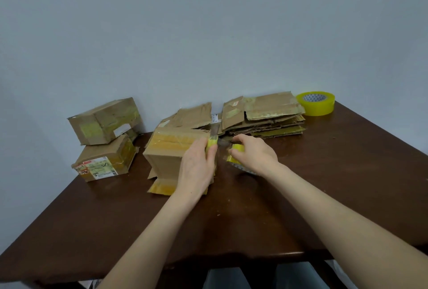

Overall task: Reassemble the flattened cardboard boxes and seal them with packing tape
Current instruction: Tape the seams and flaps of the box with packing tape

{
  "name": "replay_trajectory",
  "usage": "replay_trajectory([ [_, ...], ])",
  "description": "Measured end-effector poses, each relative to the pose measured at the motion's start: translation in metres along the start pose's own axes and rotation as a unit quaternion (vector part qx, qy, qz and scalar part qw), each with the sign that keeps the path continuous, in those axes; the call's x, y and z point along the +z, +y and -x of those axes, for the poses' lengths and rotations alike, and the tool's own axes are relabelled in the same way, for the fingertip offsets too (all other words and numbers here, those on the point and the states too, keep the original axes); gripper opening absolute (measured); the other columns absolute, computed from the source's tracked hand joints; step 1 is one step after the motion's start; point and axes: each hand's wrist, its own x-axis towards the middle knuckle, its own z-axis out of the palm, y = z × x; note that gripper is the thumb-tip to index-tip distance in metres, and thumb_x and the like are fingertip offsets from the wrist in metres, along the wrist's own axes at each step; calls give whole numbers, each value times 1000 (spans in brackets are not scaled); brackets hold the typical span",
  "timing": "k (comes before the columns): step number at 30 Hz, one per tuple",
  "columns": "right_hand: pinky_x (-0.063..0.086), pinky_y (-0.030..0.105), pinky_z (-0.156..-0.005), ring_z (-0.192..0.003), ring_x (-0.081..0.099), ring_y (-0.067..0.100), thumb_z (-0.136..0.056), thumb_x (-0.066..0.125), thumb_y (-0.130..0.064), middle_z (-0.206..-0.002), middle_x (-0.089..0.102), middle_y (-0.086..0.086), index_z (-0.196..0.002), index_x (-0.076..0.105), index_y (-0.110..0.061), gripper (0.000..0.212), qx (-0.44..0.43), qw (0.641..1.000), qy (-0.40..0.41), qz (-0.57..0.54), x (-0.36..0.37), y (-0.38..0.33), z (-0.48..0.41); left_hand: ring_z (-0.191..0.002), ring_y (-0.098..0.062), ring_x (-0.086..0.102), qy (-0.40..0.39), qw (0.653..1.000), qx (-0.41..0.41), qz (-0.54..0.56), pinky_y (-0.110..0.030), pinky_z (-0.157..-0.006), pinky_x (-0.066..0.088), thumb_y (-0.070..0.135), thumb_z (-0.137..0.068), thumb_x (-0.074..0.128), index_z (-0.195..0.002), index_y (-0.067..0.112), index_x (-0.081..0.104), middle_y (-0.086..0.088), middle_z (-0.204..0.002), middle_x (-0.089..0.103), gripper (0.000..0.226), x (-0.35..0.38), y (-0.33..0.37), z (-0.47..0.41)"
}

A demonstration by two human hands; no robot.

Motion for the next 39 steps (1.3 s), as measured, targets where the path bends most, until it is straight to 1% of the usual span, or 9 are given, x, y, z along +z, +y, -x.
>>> replay_trajectory([
  [6, 45, 33, -77, -113, 57, 24, -96, 47, -43, -124, 61, 1, -132, 50, -38, 36, 29, 999, 22, 28, -11, 6, 8, -69, -13, 42, -2, 1000, 6, -6, -22, -59, 23, 24, -100, 44, -83, 13, 47, 2, -77, 46, 21, 6, 3, -4],
  [10, 43, 32, -74, -107, 60, 25, -97, 45, -44, -118, 64, 1, -127, 53, -39, 31, 58, 996, 29, 53, -15, 7, 8, -76, -15, 46, -22, 999, 12, -21, -22, -63, 27, 24, -100, 42, -90, 10, 54, -1, -85, 51, 21, 11, 8, -8],
  [17, 43, 29, -70, -101, 62, 23, -96, 48, -45, -106, 67, -2, -108, 64, -38, 21, 66, 995, 71, -12, -16, 6, 15, -83, -14, 47, -37, 998, 23, -53, -23, -71, 34, 28, -101, 39, -106, 6, 59, -1, -101, 48, 30, 12, 3, -8],
  [26, 44, 28, -67, -95, 62, 21, -95, 51, -45, -99, 69, -2, -103, 66, -35, 20, 66, 993, 92, -13, -13, -6, 18, -85, -14, 47, -47, 995, 18, -86, -23, -77, 37, 23, -99, 40, -99, 1, 60, -6, -110, 45, 29, 10, -2, -3],
  [29, 42, 28, -67, -96, 62, 22, -95, 51, -45, -100, 68, -2, -104, 66, -35, 20, 67, 993, 94, -4, -14, -8, 18, -87, -14, 45, -48, 994, 34, -96, -24, -76, 37, 24, -99, 42, -100, 3, 60, -6, -107, 46, 28, 10, -3, -5],
  [32, 42, 28, -67, -95, 63, 22, -96, 51, -45, -99, 68, -2, -104, 65, -34, 21, 63, 994, 93, 0, -14, -8, 17, -85, -13, 46, -28, 996, 60, -56, -19, -72, 31, 26, -100, 42, -102, 8, 60, -1, -96, 52, 26, 6, 2, -8],
  [34, 42, 29, -68, -96, 63, 22, -96, 50, -44, -100, 68, -2, -104, 66, -33, 21, 61, 994, 91, -2, -14, -9, 18, -76, -17, 51, -32, 997, 63, -7, -24, -63, 33, 29, -101, 40, -96, 11, 57, 0, -81, 56, 25, 5, 7, -9],
  [36, 42, 29, -68, -95, 63, 23, -96, 50, -44, -100, 68, -2, -104, 65, -33, 21, 58, 994, 91, -2, -14, -9, 17, -69, -23, 54, -49, 997, 61, 12, -35, -60, 43, 34, -101, 37, -98, 14, 55, 0, -72, 56, 27, 6, 9, -9],
  [39, 42, 29, -66, -94, 63, 22, -96, 50, -44, -98, 69, -2, -104, 65, -33, 21, 61, 994, 93, -8, -15, -9, 17, -70, -24, 55, -44, 997, 69, 9, -37, -60, 44, 36, -101, 32, -111, 19, 54, 0, -75, 58, 30, 5, 7, -7],
])
